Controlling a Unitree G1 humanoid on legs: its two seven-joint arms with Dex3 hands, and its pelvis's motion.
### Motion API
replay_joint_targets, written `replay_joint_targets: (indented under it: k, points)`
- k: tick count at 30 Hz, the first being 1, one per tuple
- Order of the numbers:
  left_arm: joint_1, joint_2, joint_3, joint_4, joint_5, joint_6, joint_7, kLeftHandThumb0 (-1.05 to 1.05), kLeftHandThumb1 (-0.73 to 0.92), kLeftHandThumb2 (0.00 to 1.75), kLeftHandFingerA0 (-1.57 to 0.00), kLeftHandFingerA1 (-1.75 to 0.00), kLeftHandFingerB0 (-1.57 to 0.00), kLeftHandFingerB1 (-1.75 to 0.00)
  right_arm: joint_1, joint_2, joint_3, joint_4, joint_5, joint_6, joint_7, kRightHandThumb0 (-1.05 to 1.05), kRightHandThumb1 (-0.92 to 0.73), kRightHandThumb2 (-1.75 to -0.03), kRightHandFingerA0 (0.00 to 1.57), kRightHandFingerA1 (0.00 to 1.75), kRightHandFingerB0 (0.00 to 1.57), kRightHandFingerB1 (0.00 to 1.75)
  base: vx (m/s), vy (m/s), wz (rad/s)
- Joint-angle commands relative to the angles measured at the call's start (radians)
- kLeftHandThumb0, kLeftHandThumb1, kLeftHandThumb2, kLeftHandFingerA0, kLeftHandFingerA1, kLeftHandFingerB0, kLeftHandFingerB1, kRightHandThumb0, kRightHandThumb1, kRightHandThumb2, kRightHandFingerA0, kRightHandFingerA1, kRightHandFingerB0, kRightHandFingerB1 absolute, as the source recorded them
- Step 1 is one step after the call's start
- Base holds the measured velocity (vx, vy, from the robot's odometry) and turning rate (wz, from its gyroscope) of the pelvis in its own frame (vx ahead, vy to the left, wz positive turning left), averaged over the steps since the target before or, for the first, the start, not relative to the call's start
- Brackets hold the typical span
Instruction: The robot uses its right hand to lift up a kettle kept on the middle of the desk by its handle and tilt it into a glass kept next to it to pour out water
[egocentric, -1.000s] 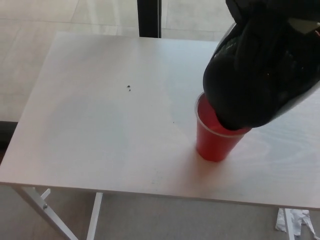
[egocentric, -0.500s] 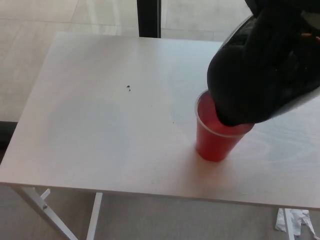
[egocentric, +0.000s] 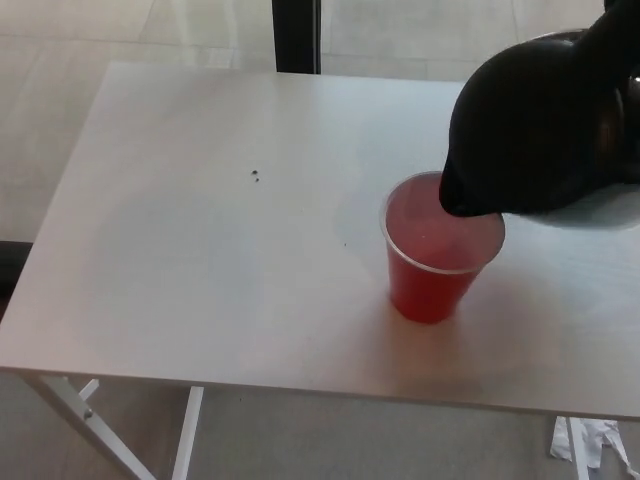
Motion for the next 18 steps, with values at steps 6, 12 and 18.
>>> replay_joint_targets:
  k: [6,12,18]
  points:
    - [0.002,0.013,0.015,0.002,-0.016,-0.011,-0.008,-0.93,0.92,0.81,-0.46,-0.57,-0.33,-0.54,0.101,0.036,-0.117,-0.083,0.102,0.130,-0.009,-0.14,-0.59,-0.95,0.93,1.70,0.82,1.47,0.00,0.000,0.00]
    - [0.002,0.012,0.016,0.006,-0.014,-0.008,-0.005,-0.93,0.84,1.22,-0.44,-0.62,-0.31,-0.58,0.240,0.090,-0.178,-0.214,0.124,0.226,-0.009,-0.11,-0.48,-1.17,0.90,1.69,0.85,1.43,0.00,0.000,0.00]
    - [0.006,0.012,0.017,-0.002,-0.014,-0.009,-0.002,-0.88,0.82,1.22,-0.47,-0.63,-0.30,-0.58,0.341,0.178,-0.226,-0.295,0.173,0.376,0.006,-0.11,-0.56,-1.02,0.91,1.60,0.86,1.17,0.00,0.000,0.00]
